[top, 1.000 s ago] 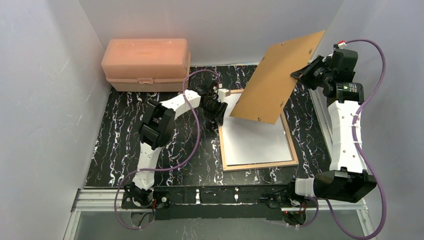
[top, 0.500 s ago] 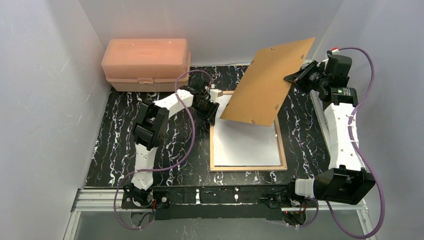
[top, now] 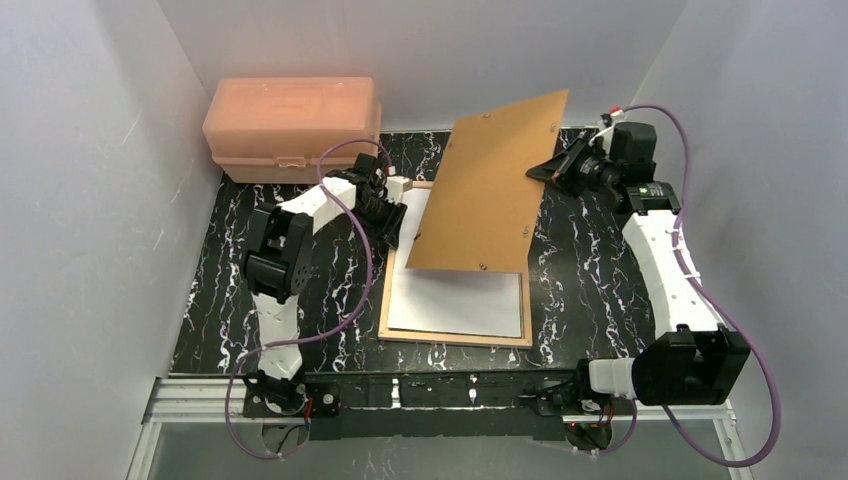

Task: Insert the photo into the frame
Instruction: Move the photo frame to the center of the board, then place the photo frame item in the photo frame.

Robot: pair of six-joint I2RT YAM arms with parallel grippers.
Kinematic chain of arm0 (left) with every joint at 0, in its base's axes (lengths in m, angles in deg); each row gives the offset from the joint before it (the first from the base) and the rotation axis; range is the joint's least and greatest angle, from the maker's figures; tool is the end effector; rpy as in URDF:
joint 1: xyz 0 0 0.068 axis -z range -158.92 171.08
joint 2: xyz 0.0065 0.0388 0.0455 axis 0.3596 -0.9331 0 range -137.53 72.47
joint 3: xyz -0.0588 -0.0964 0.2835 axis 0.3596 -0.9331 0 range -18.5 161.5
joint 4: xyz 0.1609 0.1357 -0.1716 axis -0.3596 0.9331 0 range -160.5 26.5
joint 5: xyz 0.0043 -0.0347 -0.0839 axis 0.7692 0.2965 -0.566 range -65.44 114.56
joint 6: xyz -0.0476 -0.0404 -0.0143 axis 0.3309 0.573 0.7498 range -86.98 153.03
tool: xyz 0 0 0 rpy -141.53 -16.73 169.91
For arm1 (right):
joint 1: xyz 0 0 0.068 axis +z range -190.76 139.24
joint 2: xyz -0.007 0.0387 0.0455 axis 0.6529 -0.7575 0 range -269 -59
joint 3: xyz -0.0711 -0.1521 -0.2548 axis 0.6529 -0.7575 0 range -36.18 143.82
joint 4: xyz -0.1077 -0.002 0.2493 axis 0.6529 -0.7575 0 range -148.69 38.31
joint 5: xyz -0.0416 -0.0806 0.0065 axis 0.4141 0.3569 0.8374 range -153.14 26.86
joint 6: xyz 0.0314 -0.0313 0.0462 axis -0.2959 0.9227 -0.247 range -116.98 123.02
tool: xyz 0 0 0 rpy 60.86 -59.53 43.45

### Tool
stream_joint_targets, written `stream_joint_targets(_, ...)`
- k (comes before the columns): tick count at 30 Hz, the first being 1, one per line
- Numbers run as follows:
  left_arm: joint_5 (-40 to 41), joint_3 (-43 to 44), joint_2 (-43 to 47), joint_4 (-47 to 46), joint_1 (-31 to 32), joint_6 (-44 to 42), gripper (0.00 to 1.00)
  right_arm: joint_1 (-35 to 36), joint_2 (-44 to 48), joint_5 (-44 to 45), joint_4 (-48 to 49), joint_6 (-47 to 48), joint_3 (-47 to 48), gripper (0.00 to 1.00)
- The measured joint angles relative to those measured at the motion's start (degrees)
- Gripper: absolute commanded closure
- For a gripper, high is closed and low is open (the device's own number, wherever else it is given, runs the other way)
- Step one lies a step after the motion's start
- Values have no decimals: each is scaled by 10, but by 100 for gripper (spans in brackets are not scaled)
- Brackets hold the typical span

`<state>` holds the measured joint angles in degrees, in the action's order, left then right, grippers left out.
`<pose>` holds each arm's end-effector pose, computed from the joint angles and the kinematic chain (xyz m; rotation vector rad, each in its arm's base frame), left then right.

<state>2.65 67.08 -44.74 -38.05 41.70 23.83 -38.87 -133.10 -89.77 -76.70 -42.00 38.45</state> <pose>0.4218 -0.1786 0.1868 0.8029 2.5530 -0.5763 0.3005 0.0322 0.4128 0.4666 2.0357 0.9768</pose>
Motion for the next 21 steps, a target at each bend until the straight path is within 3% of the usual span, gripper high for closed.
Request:
stream_joint_targets(6, 5, -14, 30, 28, -9, -8, 39, 26, 0, -39, 30, -6, -54, 99)
stream_joint_targets(11, 0, -10, 92, 58, -28, -9, 33, 26, -1, -67, 51, -4, -88, 99)
stream_joint_targets(12, -2, -5, 103, 65, -33, -9, 29, 25, -2, -75, 57, -2, -93, 99)
stream_joint_targets(15, -10, 7, 148, 84, -56, -10, 3, 24, -8, -101, 83, 1, -106, 99)
stream_joint_targets(21, -16, 8, 240, 106, -95, -13, 1, 24, -33, -140, 130, 2, -126, 99)
